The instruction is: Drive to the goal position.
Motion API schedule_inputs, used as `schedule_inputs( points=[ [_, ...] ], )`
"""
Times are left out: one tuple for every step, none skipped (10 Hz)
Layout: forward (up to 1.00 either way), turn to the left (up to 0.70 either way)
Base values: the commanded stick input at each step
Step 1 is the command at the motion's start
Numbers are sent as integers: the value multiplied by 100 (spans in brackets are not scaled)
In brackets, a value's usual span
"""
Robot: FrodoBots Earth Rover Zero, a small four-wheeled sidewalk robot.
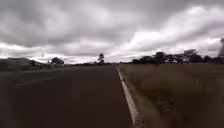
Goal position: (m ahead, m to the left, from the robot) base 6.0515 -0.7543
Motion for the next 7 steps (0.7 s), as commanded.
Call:
schedule_inputs(
  points=[
    [85, -9],
    [85, 0],
    [85, 0],
    [85, 0],
    [85, -17],
    [85, -6],
    [85, 0]
  ],
)
